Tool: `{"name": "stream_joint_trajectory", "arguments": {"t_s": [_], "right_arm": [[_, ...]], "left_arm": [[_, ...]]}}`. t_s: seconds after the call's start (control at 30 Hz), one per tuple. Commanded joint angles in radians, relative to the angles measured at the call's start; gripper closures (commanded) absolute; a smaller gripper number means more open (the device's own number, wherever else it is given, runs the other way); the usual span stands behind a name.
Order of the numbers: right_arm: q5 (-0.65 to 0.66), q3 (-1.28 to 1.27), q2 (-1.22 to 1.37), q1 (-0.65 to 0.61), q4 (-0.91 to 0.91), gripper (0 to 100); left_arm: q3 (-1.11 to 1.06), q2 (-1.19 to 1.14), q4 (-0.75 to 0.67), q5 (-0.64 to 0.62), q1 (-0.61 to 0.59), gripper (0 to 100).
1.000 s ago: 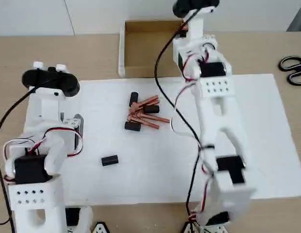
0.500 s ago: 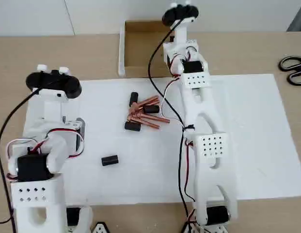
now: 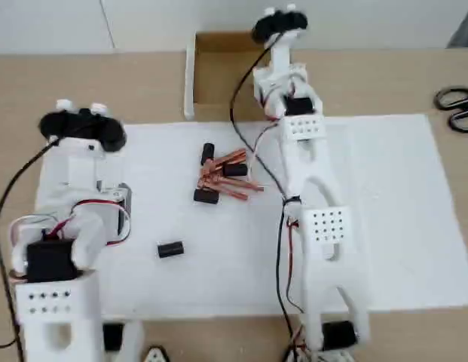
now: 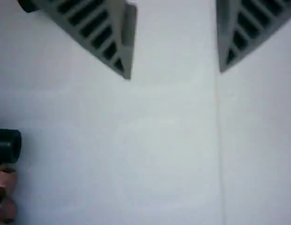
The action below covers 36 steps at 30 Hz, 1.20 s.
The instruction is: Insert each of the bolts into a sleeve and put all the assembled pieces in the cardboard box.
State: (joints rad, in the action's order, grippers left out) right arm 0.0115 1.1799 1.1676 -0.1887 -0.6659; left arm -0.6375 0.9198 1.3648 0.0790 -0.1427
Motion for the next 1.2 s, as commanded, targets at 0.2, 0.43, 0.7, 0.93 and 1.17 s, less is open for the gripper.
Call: {"name": "stream_joint_trajectory", "arguments": {"t_s": [0.2, 0.43, 0.7, 0.93, 1.17], "right_arm": [[0.008, 0.080, -0.059, -0.016, 0.013, 80.5], [0.009, 0.233, -0.183, -0.012, -0.200, 80.5], [0.009, 0.437, -0.357, 0.005, -0.532, 80.5], [0.009, 0.500, -0.556, 0.005, -0.889, 80.5], [0.005, 0.497, -0.685, 0.004, -1.036, 80.5]], "left_arm": [[0.008, 0.018, 0.005, 0.005, -0.006, 88], [0.016, 0.018, -0.015, 0.008, 0.000, 88], [0.067, 0.018, -0.011, 0.008, 0.000, 88], [0.071, 0.018, -0.009, 0.008, -0.005, 88], [0.064, 0.018, 0.002, 0.005, -0.005, 88]]}}
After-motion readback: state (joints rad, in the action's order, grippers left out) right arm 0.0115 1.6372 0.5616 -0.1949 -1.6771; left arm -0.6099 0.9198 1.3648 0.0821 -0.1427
